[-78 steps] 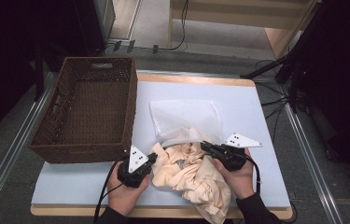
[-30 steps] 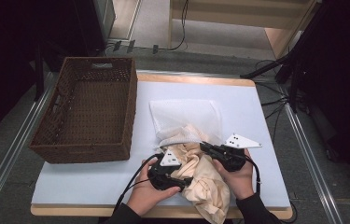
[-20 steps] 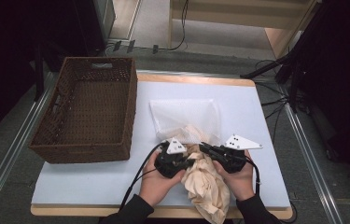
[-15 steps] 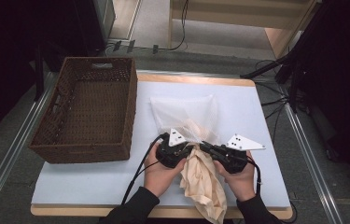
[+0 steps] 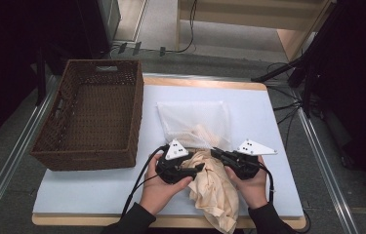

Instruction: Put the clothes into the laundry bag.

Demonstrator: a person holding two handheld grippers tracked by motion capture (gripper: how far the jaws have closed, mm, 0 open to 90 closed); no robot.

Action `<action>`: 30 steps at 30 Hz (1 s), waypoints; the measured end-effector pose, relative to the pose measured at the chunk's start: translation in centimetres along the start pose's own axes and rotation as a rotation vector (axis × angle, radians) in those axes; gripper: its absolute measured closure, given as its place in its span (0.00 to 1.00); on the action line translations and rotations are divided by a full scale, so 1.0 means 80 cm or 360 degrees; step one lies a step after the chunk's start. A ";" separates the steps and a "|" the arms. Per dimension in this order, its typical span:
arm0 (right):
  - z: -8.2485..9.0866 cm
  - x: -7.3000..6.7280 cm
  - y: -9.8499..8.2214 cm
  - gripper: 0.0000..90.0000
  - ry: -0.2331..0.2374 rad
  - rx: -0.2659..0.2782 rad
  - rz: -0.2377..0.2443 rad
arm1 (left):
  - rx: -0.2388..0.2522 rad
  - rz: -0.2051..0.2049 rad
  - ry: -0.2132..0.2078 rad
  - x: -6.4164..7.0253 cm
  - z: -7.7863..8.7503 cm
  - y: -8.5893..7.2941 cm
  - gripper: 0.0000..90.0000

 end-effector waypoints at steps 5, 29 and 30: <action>-0.004 -0.003 0.000 0.99 0.0003 -0.0015 0.0004 | -0.0240 -0.0124 0.0093 0.014 -0.038 -0.024 0.24; 0.007 0.000 0.001 0.99 0.0011 0.0017 0.0009 | -0.0003 0.0117 0.0234 -0.043 -0.048 0.009 0.70; 0.007 0.000 0.000 0.99 0.0008 0.0010 0.0006 | 0.0013 0.0124 0.0218 -0.041 -0.041 0.010 0.63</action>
Point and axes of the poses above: each handheld gripper's, and its own axes: z roughly backward along the jaws, y roughly out of its top, x roughly to its right, the point moved 2 cm from there along -z, roughly forward along the jaws, and after that the axes turned 8 degrees about z, right-handed, at the moved point
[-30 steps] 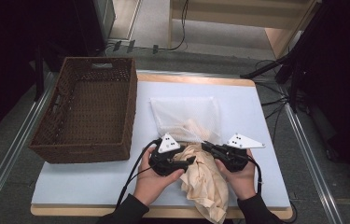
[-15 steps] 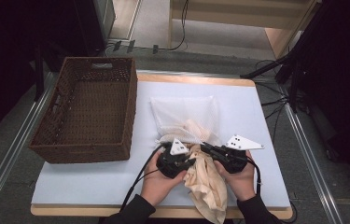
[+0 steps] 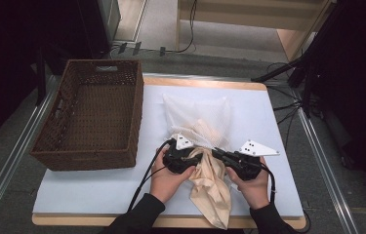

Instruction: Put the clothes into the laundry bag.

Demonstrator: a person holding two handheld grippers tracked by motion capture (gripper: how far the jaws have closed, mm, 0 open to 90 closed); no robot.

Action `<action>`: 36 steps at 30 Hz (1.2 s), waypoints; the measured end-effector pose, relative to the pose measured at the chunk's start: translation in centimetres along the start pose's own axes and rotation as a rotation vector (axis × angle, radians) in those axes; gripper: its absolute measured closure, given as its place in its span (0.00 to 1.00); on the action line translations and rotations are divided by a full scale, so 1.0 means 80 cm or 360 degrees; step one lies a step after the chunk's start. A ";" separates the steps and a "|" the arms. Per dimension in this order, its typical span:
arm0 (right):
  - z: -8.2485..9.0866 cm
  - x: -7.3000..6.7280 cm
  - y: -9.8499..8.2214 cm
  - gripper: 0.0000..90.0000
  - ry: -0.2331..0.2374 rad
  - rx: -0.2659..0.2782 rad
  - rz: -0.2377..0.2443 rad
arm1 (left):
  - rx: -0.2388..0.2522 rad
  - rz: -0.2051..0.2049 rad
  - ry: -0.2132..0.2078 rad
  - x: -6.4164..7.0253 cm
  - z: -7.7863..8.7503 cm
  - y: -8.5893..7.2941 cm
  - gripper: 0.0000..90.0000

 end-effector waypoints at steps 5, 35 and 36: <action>-0.001 0.003 -0.001 0.99 -0.0007 -0.0001 -0.0007 | 0.0042 -0.0008 -0.0122 0.009 0.036 -0.001 0.46; 0.005 -0.002 0.003 0.99 0.0020 0.0012 0.0008 | -0.0018 0.0107 0.0011 -0.007 -0.024 0.002 0.53; 0.005 0.000 0.002 0.99 0.0014 0.0012 -0.0001 | -0.0016 0.0089 -0.0004 -0.006 -0.019 0.000 0.50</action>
Point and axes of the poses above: each handheld gripper's, and its own axes: z roughly backward along the jaws, y roughly out of its top, x roughly to its right, the point moved 2 cm from there along -z, roughly forward along the jaws, and after that the axes turned 8 degrees about z, right-handed, at the moved point
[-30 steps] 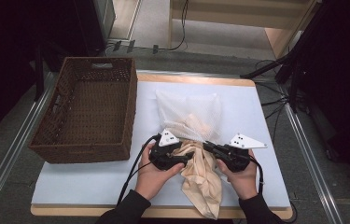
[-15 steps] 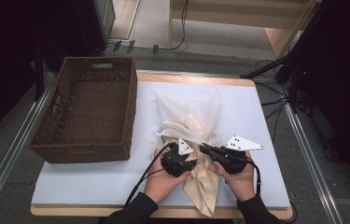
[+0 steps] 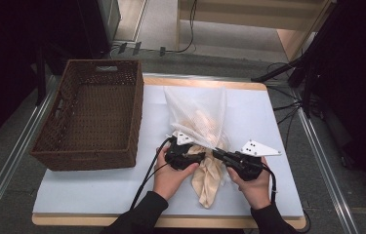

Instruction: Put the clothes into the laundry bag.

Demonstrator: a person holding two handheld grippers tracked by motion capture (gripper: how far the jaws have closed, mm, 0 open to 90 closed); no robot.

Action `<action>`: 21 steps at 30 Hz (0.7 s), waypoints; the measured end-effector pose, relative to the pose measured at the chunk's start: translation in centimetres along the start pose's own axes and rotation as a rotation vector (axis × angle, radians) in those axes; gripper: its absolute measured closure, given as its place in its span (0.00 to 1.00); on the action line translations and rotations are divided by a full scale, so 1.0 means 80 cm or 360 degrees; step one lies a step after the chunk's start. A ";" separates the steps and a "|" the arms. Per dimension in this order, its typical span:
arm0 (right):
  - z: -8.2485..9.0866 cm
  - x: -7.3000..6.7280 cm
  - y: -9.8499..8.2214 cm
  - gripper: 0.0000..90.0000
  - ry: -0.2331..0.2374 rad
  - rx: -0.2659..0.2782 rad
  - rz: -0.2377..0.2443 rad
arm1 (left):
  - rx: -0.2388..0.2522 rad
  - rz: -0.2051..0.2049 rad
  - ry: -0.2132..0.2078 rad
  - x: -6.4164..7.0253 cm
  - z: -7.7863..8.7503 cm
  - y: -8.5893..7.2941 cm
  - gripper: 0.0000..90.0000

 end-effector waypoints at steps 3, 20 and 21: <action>0.000 0.004 -0.002 0.99 -0.0017 -0.0002 -0.0014 | 0.0025 -0.0018 -0.0006 -0.003 0.018 -0.007 0.46; -0.008 -0.001 -0.004 0.99 -0.0015 -0.0032 -0.0005 | 0.0017 -0.0065 -0.0015 -0.001 0.032 -0.031 0.62; -0.009 -0.001 -0.005 0.99 -0.0016 -0.0032 -0.0002 | 0.0022 -0.0057 -0.0015 0.000 0.029 -0.028 0.63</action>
Point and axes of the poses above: each handheld gripper's, and its own axes: z roughly backward along the jaws, y roughly out of its top, x roughly to its right, the point moved 2 cm from there along -z, roughly forward along the jaws, and after that the axes turned 8 degrees about z, right-handed, at the moved point
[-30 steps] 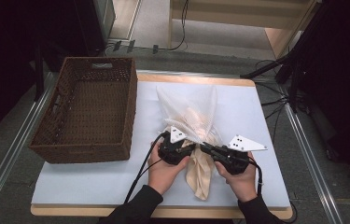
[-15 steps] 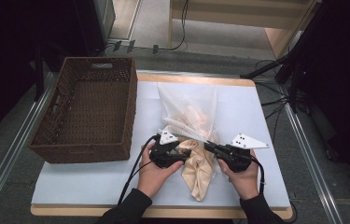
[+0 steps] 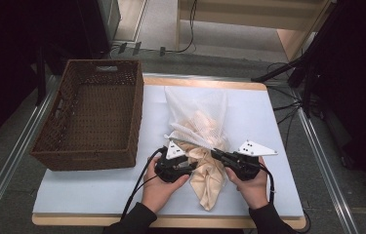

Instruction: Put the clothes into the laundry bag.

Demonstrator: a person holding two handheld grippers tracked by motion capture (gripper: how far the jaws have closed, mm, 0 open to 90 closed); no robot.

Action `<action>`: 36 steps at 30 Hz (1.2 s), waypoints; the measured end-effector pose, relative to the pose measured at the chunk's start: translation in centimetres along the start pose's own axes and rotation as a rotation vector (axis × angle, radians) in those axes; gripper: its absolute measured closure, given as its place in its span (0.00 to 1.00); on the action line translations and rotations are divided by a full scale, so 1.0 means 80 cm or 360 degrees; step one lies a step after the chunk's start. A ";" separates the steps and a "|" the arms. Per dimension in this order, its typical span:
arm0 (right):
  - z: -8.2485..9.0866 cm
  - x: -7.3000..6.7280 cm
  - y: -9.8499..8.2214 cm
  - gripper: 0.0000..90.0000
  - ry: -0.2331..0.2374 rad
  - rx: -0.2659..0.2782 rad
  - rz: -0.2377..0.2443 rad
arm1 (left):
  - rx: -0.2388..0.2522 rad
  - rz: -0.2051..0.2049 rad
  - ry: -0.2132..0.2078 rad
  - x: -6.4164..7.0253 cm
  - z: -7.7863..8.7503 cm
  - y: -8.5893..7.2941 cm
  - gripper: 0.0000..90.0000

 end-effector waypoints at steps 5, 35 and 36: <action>0.000 -0.001 0.000 0.99 0.0007 0.0001 0.0002 | -0.0011 0.0010 0.0027 0.002 -0.014 0.010 0.69; 0.002 0.003 -0.001 0.99 0.0008 -0.0002 -0.0002 | 0.0046 0.0100 0.0016 -0.014 -0.020 0.034 0.59; 0.003 0.004 -0.001 0.99 0.0007 -0.0003 -0.0002 | 0.0052 0.0088 0.0022 -0.012 -0.015 0.032 0.55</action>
Point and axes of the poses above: each handheld gripper's, and its own axes: z roughly backward along the jaws, y roughly out of its top, x roughly to its right, the point moved 2 cm from there along -z, roughly forward along the jaws, and after that the axes turned 8 degrees about z, right-handed, at the moved point
